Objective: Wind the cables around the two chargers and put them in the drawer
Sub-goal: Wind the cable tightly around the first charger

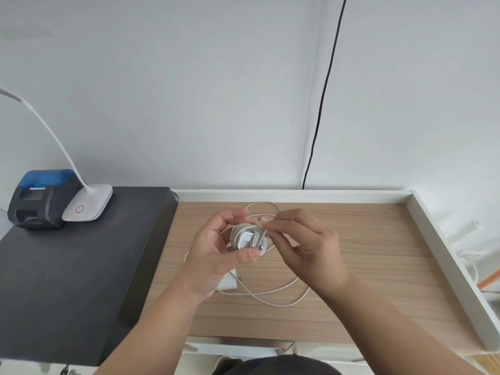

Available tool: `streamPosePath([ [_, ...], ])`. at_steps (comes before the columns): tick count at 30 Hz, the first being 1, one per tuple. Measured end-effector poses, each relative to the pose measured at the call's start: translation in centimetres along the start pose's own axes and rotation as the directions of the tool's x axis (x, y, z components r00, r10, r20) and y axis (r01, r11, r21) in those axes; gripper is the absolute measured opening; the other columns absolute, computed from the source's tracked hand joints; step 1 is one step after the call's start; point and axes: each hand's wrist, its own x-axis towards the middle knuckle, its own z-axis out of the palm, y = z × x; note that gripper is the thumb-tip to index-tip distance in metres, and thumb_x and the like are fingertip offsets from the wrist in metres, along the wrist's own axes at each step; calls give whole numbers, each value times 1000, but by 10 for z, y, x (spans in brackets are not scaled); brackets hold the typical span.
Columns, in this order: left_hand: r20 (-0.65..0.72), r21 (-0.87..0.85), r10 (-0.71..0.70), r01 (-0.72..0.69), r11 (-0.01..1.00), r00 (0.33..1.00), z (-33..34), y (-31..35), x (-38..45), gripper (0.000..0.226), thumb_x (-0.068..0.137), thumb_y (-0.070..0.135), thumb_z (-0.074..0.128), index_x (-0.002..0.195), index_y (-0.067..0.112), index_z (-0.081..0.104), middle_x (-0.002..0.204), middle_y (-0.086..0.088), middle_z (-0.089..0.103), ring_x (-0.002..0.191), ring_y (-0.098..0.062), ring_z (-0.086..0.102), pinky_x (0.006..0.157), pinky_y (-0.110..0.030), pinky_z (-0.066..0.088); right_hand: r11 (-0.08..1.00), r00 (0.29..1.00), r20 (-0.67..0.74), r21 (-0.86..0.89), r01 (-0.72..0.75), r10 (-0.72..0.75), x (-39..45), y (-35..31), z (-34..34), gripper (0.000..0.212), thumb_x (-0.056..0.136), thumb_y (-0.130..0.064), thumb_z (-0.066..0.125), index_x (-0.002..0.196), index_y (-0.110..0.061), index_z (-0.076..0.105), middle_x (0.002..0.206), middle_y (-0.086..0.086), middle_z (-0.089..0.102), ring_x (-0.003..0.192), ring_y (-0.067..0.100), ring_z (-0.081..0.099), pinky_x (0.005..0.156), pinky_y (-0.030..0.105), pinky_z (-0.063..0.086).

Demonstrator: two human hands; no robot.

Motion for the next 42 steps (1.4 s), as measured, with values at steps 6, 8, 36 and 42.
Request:
streamPosePath([
  [6, 89, -43, 3, 0, 999, 996, -7, 5, -1, 71, 43, 27, 97, 103, 11, 62, 95, -4, 70, 83, -18, 66, 71, -29, 55, 979, 999, 18, 202, 30, -35, 6, -13, -5, 12, 80, 2, 73, 90, -2, 75, 89, 9, 68, 81, 16, 67, 71, 26, 54],
  [8, 89, -51, -1, 6, 999, 996, -8, 5, -2, 65, 44, 27, 97, 98, 12, 65, 95, -5, 70, 82, -21, 67, 71, -31, 55, 972, 995, 73, 229, 54, -73, 11, -14, -7, 13, 78, 5, 74, 90, -2, 75, 93, 9, 70, 85, 15, 69, 74, 27, 55],
  [36, 51, 214, -111, 98, 972, 992, -6, 7, 2, 43, 46, 8, 87, 85, 15, 71, 96, -10, 72, 82, -19, 67, 65, -31, 55, 906, 845, 534, 375, -195, -39, 36, 12, -21, 5, 82, -3, 71, 80, -5, 75, 82, 5, 74, 81, 14, 72, 69, 36, 57],
  [42, 57, 215, -151, 136, 967, 987, -4, 4, 4, 54, 40, 24, 97, 87, 16, 72, 96, -13, 72, 82, -19, 68, 66, -30, 55, 926, 823, 562, 347, -148, -79, 38, 21, -26, 5, 82, -2, 72, 82, -5, 76, 84, 5, 75, 84, 10, 72, 71, 29, 57],
])
